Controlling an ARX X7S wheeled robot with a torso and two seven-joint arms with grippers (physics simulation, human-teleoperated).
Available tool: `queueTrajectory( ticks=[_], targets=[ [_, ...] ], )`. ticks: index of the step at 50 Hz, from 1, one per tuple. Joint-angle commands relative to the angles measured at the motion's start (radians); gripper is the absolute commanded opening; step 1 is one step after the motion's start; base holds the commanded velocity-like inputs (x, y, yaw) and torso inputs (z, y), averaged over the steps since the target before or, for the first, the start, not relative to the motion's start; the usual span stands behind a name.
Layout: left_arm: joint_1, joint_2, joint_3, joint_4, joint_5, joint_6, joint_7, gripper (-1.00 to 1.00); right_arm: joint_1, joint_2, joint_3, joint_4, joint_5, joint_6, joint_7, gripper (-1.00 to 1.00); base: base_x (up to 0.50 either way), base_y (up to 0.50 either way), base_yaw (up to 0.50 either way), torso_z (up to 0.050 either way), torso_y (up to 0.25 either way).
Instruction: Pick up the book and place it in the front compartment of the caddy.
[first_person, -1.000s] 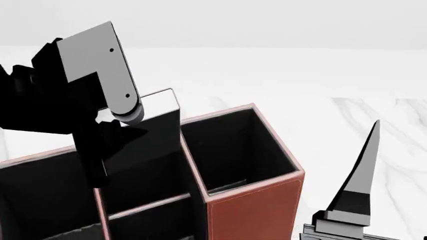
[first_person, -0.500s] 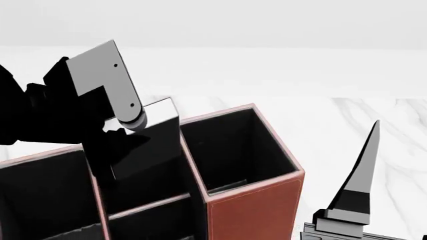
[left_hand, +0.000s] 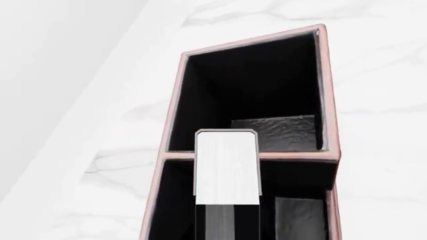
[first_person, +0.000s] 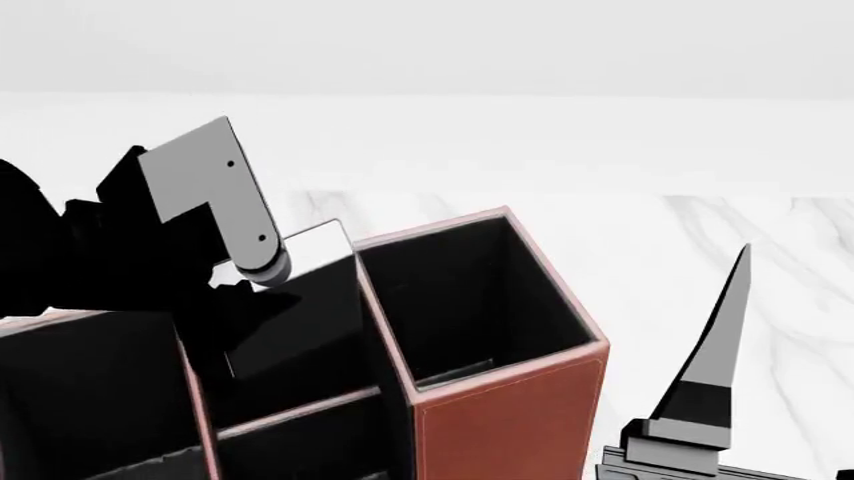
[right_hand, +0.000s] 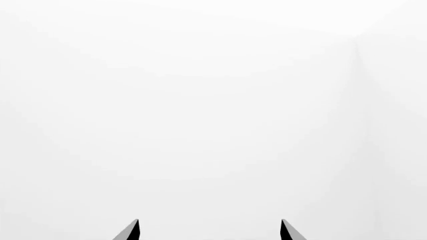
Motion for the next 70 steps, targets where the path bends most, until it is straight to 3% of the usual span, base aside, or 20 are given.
queueTrajectory(
  ticks=[1,25,70],
  targets=[
    [0.021,-0.001,-0.007,-0.016,0.033,0.047,-0.013,-1.00,0.000,0.001,-0.007,0.006,-0.003,-0.004,0.000,1.00,0.00,0.00,0.00,0.000,0.000],
    [0.065,-0.008,0.043,-0.082,0.112,0.160,0.025,-1.00,0.013,-0.007,-0.031,0.019,-0.012,-0.003,-0.005,1.00,0.00,0.00,0.00,0.000,0.001],
    [0.161,0.061,0.071,-0.252,0.169,0.286,0.039,-1.00,0.012,-0.014,-0.052,0.046,-0.023,-0.017,-0.014,1.00,0.00,0.00,0.00,0.000,0.001]
  ],
)
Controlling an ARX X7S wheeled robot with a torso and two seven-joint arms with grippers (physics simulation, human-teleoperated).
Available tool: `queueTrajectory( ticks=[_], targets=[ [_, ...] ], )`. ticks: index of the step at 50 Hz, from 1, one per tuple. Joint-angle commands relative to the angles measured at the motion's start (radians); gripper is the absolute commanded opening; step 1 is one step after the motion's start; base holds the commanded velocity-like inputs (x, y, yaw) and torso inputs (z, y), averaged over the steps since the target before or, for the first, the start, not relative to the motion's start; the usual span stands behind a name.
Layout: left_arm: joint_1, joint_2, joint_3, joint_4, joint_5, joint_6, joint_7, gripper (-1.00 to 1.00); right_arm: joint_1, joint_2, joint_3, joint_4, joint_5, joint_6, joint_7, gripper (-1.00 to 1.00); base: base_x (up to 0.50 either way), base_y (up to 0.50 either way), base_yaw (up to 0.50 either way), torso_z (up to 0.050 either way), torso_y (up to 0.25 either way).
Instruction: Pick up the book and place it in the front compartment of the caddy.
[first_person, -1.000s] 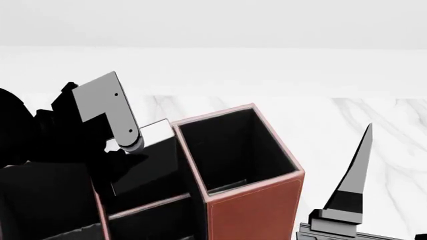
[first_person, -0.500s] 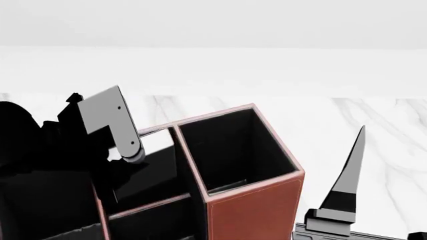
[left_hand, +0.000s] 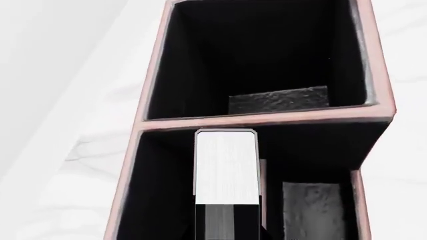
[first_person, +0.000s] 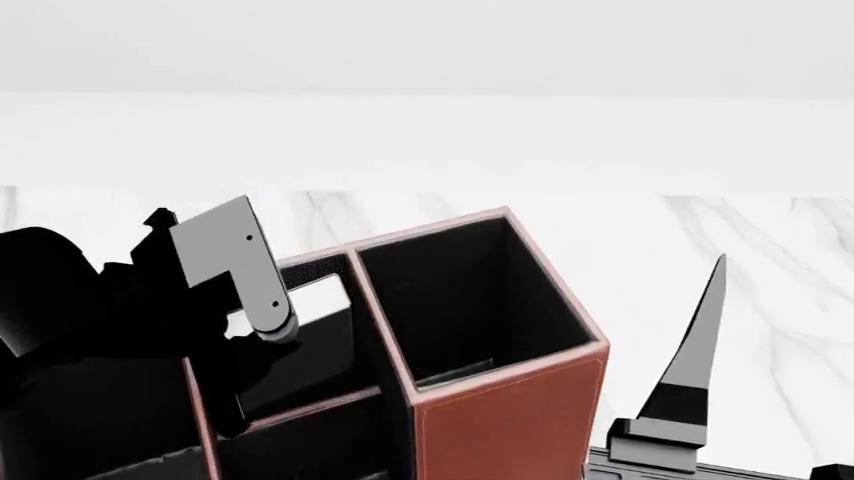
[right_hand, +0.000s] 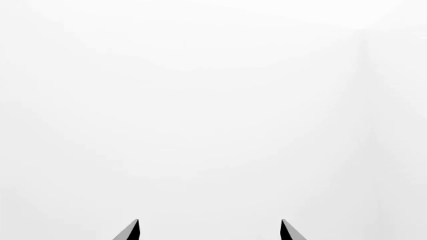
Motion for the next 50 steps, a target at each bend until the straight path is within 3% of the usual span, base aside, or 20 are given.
queueTrajectory(
  ticks=[1,50],
  targets=[
    [0.011,0.012,-0.009,-0.026,0.018,0.025,-0.017,-1.00,-0.004,0.002,0.002,0.002,0.002,-0.004,0.002,1.00,0.00,0.00,0.00,0.000,0.000],
    [0.103,0.147,0.004,-0.387,0.108,0.284,0.039,-1.00,0.007,-0.016,-0.037,0.039,-0.024,-0.002,-0.014,1.00,0.00,0.00,0.00,0.000,0.001]
  ],
)
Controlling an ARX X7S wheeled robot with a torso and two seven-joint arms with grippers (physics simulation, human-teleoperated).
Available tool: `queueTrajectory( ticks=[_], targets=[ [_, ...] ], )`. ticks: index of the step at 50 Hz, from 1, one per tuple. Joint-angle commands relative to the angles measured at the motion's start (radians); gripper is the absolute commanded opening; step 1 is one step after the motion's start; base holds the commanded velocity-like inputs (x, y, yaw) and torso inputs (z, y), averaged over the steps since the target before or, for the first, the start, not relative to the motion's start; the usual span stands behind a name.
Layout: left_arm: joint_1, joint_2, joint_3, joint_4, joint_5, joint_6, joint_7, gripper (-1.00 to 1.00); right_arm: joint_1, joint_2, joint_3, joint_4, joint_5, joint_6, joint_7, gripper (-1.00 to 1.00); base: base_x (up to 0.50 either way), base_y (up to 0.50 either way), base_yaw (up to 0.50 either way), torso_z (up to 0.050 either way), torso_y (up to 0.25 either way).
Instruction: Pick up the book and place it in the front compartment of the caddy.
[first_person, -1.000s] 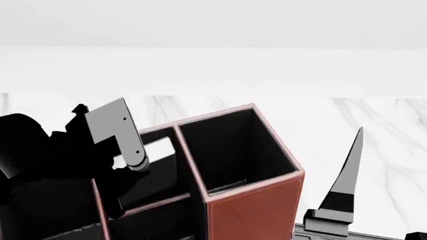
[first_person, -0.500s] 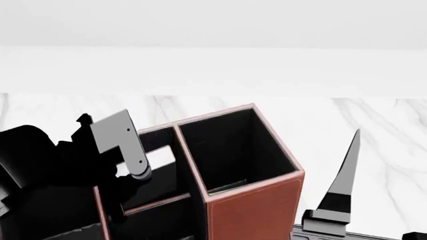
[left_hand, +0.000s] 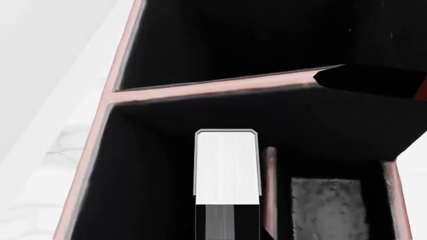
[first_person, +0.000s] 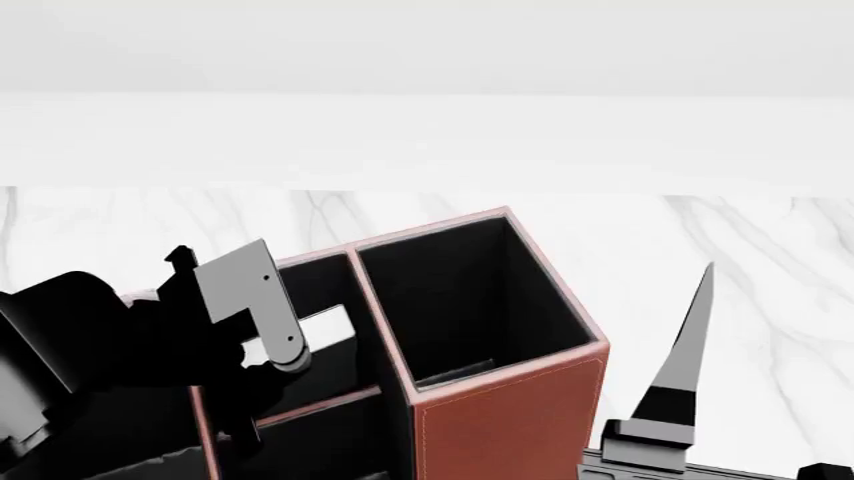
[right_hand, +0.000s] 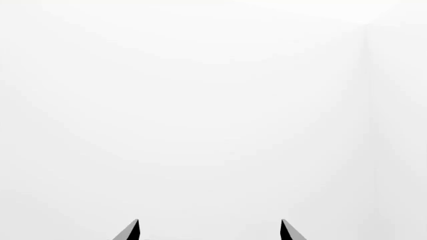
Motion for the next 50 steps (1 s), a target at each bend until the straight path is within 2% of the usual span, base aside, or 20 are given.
queueTrajectory(
  ticks=[1,12,33,34,50],
  targets=[
    [0.003,0.041,-0.018,-0.098,0.019,0.064,0.003,-1.00,0.004,-0.006,-0.013,0.013,-0.009,0.002,-0.005,1.00,0.00,0.00,0.00,0.000,0.000],
    [0.010,0.077,-0.020,-0.192,0.031,0.114,0.022,-1.00,0.006,-0.010,-0.018,0.021,-0.013,-0.001,-0.010,1.00,0.00,0.00,0.00,0.000,0.001],
    [0.021,0.100,-0.018,-0.242,0.036,0.129,0.033,-1.00,0.013,-0.016,-0.028,0.026,-0.015,0.003,-0.014,1.00,0.00,0.00,0.00,0.000,0.001],
    [0.021,0.098,-0.017,-0.234,0.035,0.122,0.033,1.00,0.014,-0.017,-0.029,0.027,-0.016,0.002,-0.015,1.00,0.00,0.00,0.00,0.000,0.000],
    [0.028,0.081,-0.017,-0.196,0.030,0.102,0.025,1.00,0.009,-0.016,-0.027,0.028,-0.017,-0.003,-0.016,1.00,0.00,0.00,0.00,0.000,0.000]
  ],
)
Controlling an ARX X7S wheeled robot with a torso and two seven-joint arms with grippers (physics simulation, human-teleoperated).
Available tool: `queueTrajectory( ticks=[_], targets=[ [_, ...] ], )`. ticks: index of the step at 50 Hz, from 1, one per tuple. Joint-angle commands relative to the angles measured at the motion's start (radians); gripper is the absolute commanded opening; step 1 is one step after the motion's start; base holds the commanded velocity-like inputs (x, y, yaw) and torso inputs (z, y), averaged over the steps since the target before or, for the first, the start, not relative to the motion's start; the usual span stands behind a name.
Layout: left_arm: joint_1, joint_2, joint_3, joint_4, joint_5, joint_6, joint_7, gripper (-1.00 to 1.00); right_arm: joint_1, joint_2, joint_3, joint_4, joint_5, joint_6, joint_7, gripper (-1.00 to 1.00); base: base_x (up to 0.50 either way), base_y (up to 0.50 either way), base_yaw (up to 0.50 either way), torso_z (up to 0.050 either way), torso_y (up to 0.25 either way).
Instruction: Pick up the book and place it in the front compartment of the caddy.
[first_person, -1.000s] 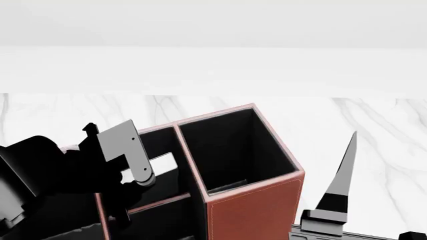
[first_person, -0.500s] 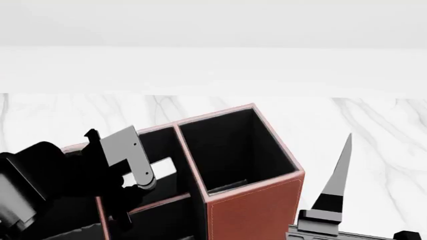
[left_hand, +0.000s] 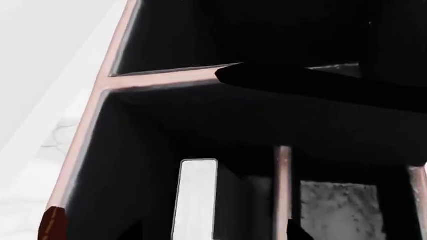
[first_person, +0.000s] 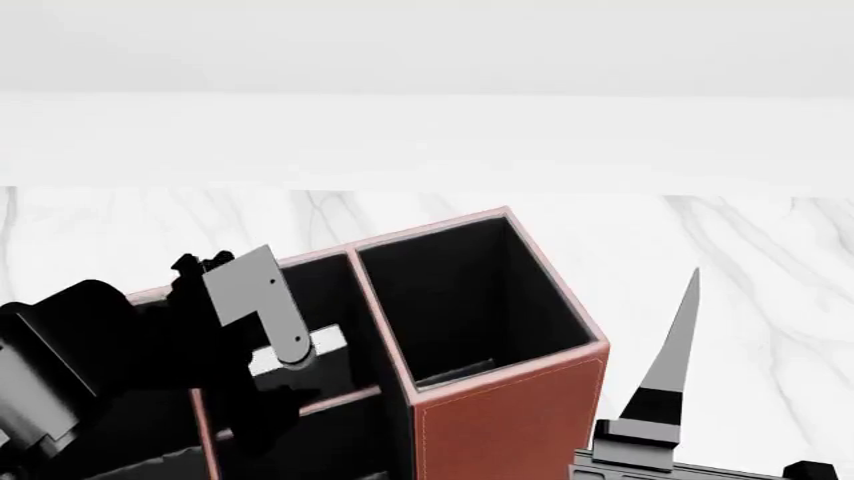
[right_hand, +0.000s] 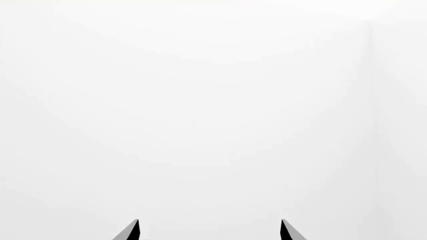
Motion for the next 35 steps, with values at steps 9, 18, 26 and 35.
queueTrajectory(
  ticks=[9,18,26,35],
  targets=[
    [0.012,-0.066,-0.010,0.149,-0.024,-0.072,-0.047,1.00,0.001,-0.001,-0.003,-0.003,-0.002,0.000,-0.001,1.00,0.00,0.00,0.00,0.000,0.000],
    [0.063,-0.204,-0.066,0.504,-0.136,-0.202,-0.166,1.00,0.011,-0.009,-0.014,-0.008,-0.003,0.005,-0.003,1.00,0.00,0.00,0.00,0.000,0.000],
    [0.167,-0.311,-0.193,0.708,-0.214,-0.107,-0.340,1.00,0.006,-0.001,-0.005,-0.020,0.003,0.006,0.003,1.00,0.00,0.00,0.00,0.000,0.000],
    [0.311,-0.424,-0.336,0.953,-0.322,0.014,-0.559,1.00,0.018,-0.013,-0.030,-0.018,-0.010,0.017,-0.002,1.00,0.00,0.00,0.00,0.000,0.000]
  ],
)
